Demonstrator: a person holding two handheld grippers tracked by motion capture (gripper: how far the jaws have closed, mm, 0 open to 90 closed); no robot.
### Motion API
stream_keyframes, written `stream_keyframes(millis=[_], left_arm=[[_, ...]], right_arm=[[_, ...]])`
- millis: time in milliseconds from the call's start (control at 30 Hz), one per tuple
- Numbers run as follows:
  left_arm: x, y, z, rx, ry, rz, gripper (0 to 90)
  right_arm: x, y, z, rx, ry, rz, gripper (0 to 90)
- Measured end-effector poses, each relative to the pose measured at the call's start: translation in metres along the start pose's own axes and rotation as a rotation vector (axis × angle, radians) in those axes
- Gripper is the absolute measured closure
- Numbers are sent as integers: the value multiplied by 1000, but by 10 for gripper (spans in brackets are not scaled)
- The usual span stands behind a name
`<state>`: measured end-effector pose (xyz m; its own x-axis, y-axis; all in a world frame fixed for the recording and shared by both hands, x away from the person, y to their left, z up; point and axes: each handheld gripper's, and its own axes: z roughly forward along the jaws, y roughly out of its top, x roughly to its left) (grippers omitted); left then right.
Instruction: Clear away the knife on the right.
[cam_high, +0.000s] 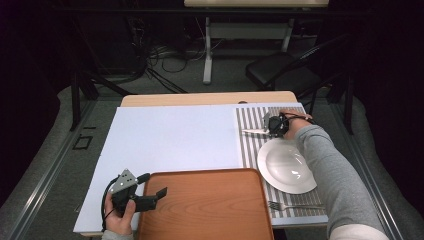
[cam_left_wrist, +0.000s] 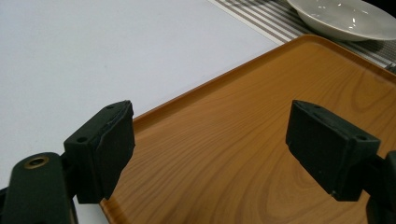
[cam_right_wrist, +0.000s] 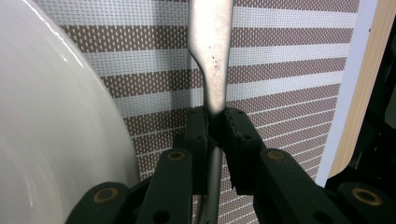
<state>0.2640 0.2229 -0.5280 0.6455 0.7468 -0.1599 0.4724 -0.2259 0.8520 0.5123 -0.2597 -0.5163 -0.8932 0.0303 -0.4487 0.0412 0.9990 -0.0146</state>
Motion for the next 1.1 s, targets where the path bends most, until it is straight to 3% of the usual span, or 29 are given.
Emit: stream_keyframes(millis=[267,333,467,867,967,1100], left_arm=[[0,0,1,0,-2,-4,160],[0,0,1,1,-2,-4,160],[0,0,1,1,-3,-3,160],[0,0,0,-6,0,-5,160],[0,0,0,-5,0,-6,160],[0,1,0,-1,1,-1,160]], right_arm=[[-2,1,-3,15,-1,24,802],[-1,2,-3,13,-7,63,802],[-4,5,-9,39,-4,84,802],[-10,12,-27,120,10,254,803],[-11,12,-32,132,30,307,803],[-11,13,-36,140,52,341,803]])
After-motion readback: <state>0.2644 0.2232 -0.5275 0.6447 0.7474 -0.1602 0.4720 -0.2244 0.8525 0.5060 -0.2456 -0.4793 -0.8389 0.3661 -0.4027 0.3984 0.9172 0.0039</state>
